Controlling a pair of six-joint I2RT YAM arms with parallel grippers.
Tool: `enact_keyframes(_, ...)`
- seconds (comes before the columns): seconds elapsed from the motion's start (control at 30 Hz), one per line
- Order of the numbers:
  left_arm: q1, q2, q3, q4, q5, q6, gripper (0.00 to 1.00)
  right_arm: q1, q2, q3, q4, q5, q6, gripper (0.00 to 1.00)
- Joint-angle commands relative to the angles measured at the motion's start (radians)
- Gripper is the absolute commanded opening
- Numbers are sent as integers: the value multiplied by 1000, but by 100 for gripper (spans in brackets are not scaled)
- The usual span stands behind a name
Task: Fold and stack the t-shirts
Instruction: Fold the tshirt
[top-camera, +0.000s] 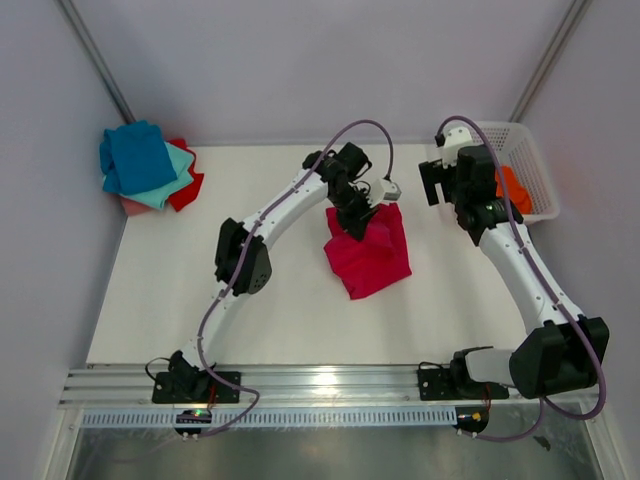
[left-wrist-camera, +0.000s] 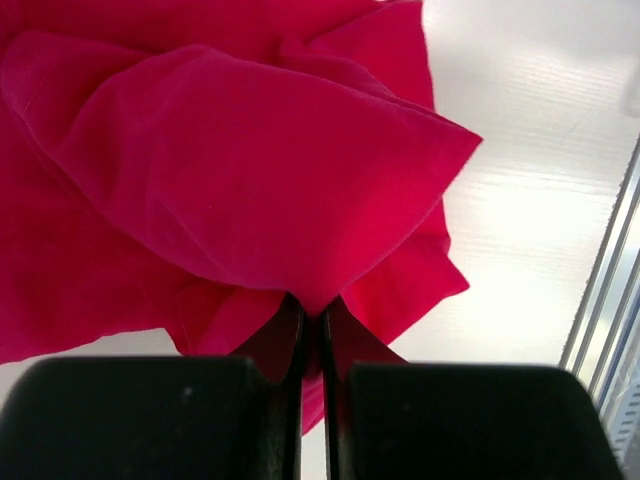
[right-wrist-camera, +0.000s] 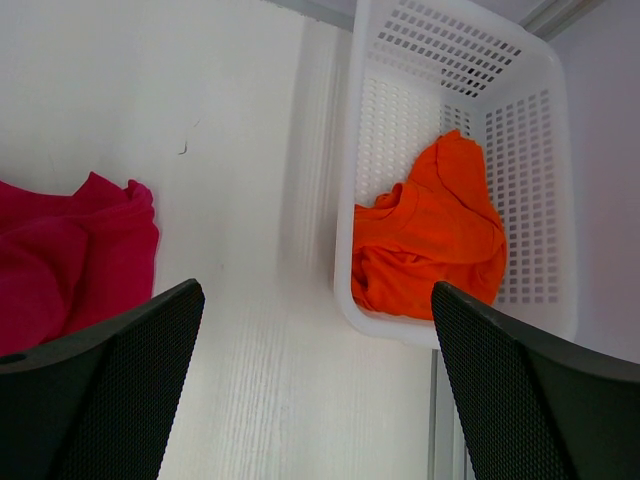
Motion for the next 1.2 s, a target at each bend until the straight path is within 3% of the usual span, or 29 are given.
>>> enact_keyframes(0.0,36,-10,11,50,49,42,0,3,-28,2,22,11,13,99)
enact_keyframes(0.13,70,26,-4,107,22,51,0,3,-24,-2,19,-9,25,99)
enact_keyframes(0.4,100,55,3,392,-121,45,0,3,16,-30,33,-20,20,99)
enact_keyframes(0.8,100,154,-4,458,-100,159,0,3,81,-41,23,-75,39,100)
enact_keyframes(1.17,100,154,-32,621,-181,133,0,1,121,-39,13,-109,60,99)
